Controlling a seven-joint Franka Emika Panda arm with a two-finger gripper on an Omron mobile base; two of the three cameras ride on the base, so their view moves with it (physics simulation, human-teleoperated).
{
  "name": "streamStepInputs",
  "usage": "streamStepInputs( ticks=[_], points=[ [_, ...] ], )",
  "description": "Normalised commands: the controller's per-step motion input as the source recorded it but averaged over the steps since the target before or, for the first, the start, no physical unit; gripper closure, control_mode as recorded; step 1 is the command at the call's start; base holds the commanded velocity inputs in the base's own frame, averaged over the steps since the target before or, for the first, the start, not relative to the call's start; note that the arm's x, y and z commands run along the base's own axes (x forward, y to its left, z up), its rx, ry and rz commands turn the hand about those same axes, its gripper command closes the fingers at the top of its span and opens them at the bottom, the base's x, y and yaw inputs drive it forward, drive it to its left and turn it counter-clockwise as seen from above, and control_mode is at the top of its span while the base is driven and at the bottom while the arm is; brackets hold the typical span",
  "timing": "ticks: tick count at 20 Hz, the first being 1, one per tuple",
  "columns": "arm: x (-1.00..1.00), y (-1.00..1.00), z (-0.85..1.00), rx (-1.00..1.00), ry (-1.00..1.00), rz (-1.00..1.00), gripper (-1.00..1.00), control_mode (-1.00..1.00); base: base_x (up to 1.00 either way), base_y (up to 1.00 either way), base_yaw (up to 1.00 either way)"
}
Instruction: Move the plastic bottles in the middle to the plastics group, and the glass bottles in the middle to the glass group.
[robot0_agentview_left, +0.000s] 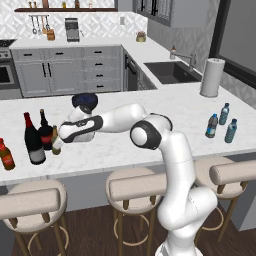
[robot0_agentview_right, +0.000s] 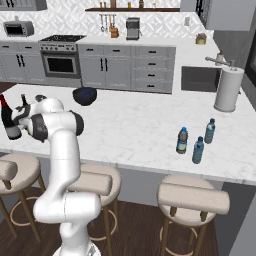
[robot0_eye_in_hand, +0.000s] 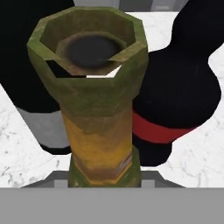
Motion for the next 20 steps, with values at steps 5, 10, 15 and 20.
streamStepInputs(
  ticks=[5, 10, 15, 20],
  points=[
    [-0.01, 0.03, -0.02, 0.00, -0.07, 0.01, 1.00, -1.00, 0.00, 0.00, 0.00],
    [0.00, 0.00, -0.26, 0.00, -0.02, 0.01, 1.00, -1.00, 0.00, 0.00, 0.00],
    [0.00, 0.00, -0.38, 0.00, 0.00, 0.01, 1.00, -1.00, 0.00, 0.00, 0.00],
    [0.00, 0.00, -0.15, 0.00, 0.00, 0.00, 1.00, -1.00, 0.00, 0.00, 0.00]
  ],
)
